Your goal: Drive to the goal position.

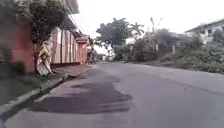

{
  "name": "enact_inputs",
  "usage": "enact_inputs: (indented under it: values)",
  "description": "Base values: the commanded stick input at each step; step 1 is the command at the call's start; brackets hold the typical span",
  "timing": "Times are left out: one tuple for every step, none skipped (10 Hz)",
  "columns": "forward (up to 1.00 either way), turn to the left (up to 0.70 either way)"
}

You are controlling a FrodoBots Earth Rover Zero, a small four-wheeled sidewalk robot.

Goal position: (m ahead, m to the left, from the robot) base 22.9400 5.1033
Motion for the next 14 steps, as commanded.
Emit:
enact_inputs:
  values:
    - [1.0,0.02]
    - [1.0,-0.03]
    - [1.0,-0.28]
    - [1.0,-0.31]
    - [1.0,0.02]
    - [1.0,0.02]
    - [1.0,-0.34]
    - [1.0,0.02]
    - [1.0,-0.02]
    - [1.0,-0.34]
    - [1.0,0.02]
    - [1.0,-0.32]
    - [1.0,-0.02]
    - [1.0,0.02]
